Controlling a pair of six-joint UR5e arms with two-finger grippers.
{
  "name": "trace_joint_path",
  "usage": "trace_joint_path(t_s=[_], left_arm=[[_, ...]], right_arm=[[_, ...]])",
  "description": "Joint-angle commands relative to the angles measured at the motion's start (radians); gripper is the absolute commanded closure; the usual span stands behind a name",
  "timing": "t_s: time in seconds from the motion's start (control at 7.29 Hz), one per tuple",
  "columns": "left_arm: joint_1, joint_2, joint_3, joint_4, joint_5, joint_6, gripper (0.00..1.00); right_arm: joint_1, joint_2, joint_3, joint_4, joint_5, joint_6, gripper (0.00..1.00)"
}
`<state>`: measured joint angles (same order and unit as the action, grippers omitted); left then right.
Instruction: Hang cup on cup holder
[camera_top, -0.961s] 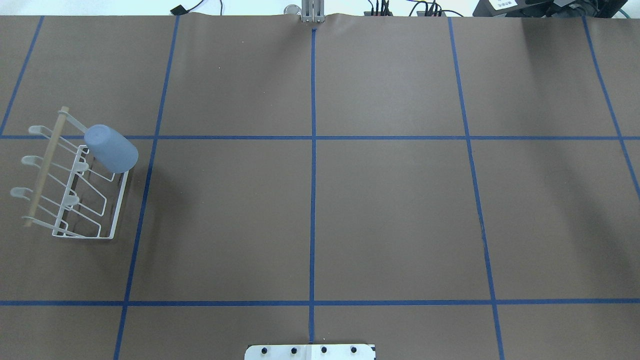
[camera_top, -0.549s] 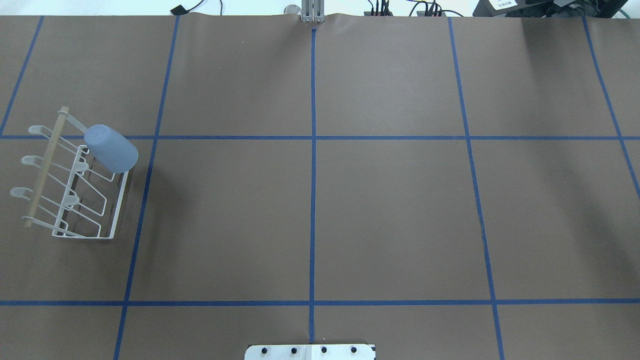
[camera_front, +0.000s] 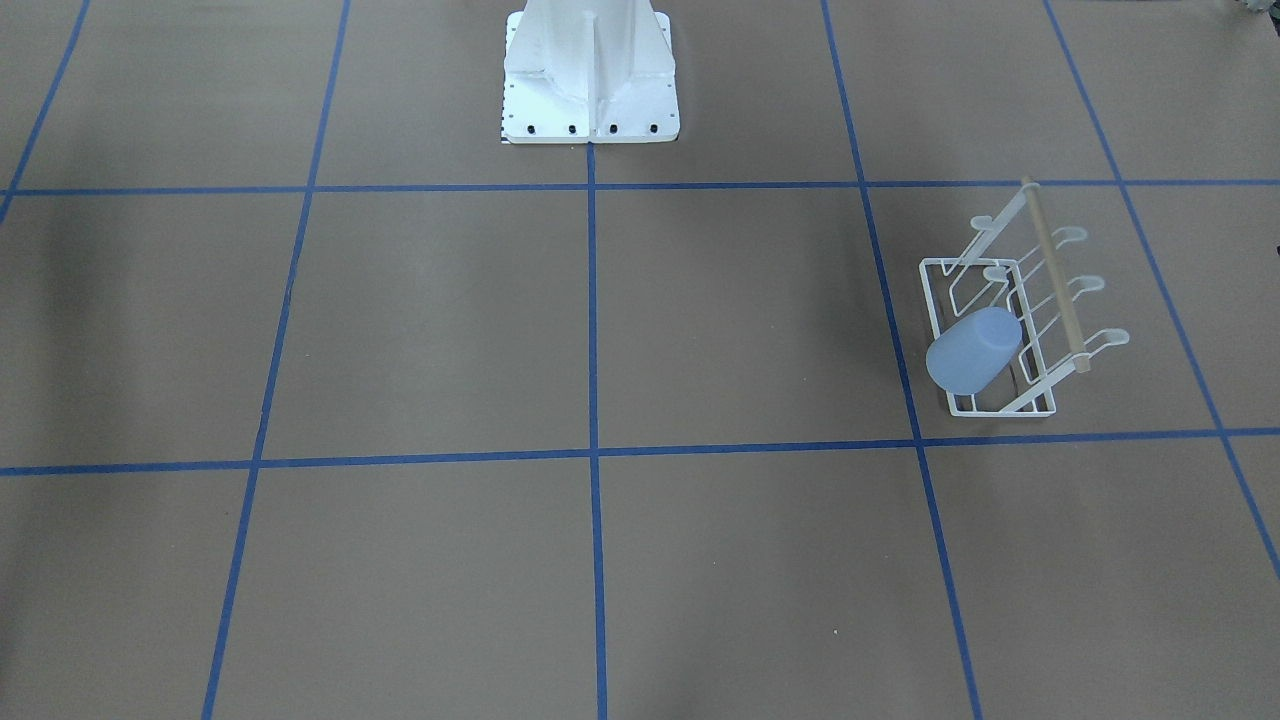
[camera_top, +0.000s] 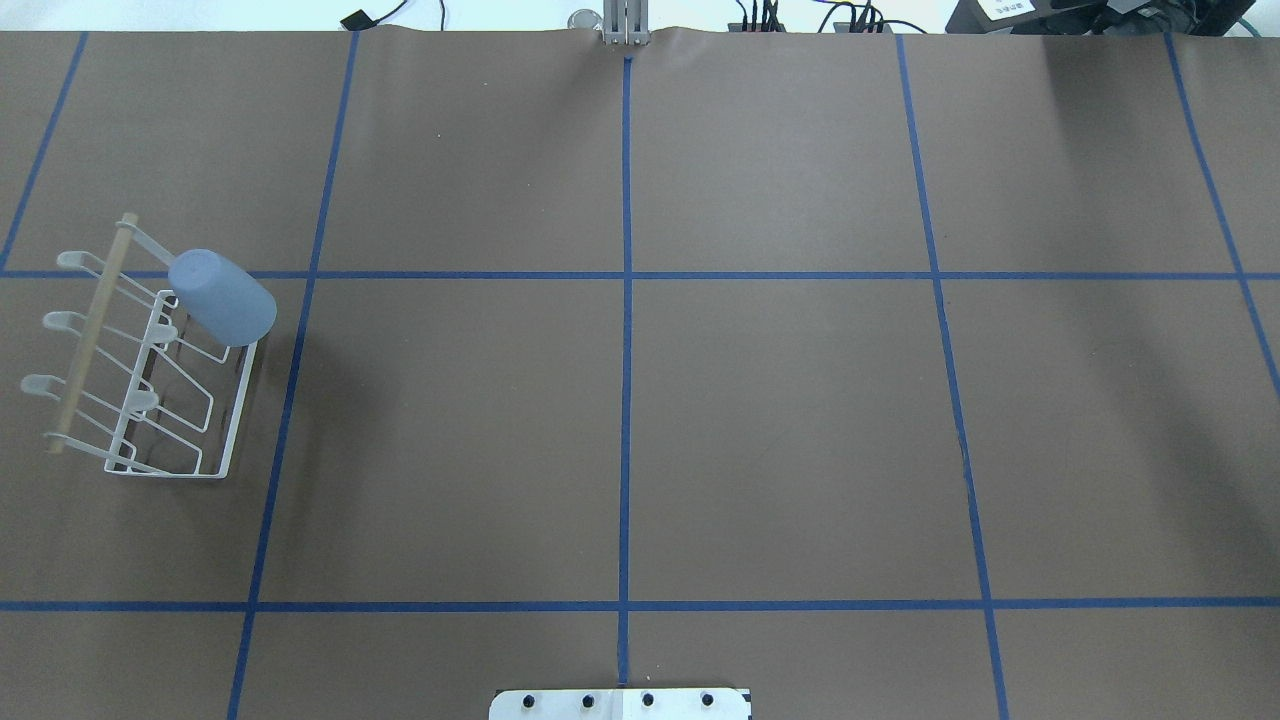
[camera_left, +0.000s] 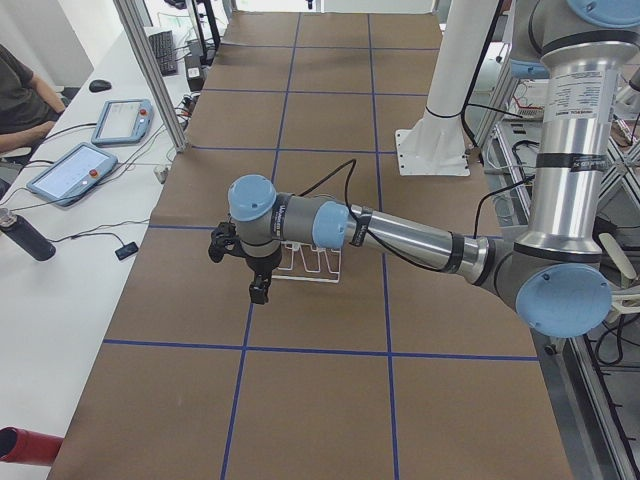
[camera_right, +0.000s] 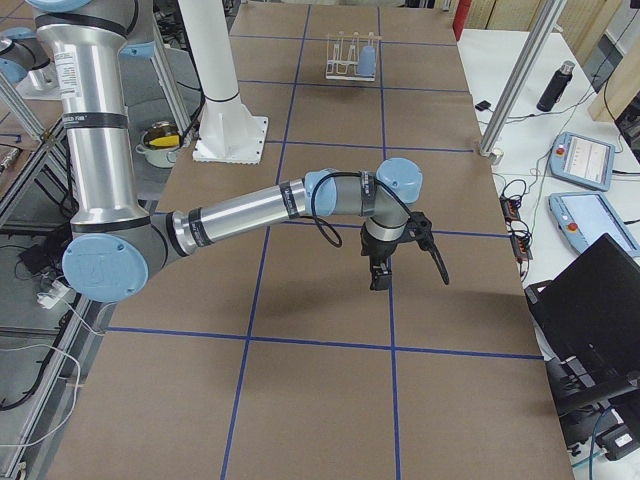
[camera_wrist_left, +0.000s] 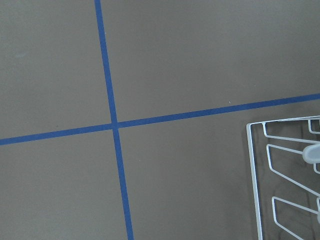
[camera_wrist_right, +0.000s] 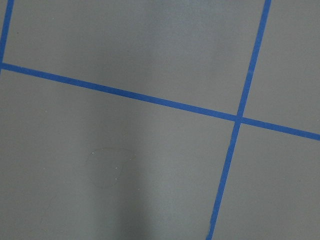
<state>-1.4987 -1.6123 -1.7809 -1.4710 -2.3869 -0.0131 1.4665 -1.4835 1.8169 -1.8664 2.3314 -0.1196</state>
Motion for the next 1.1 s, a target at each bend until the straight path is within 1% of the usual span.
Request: trace_joint_path(t_s=[0.0, 0.27, 0.96], left_arm=[[0.000, 0.000, -0.011, 0.000, 0.000, -0.004, 0.01], [-0.002, 0.000, -0.017, 0.000, 0.000, -0.007, 0.01], [0.000, -0.001, -0.017, 0.000, 0.000, -0.005, 0.01]], right_arm=[[0.000, 0.000, -0.004, 0.016, 0.002, 0.000, 0.00], [-0.002, -0.001, -0.007, 0.021, 0.032, 0.000, 0.00], [-0.002, -0.001, 0.002, 0.023, 0.032, 0.000, 0.00]])
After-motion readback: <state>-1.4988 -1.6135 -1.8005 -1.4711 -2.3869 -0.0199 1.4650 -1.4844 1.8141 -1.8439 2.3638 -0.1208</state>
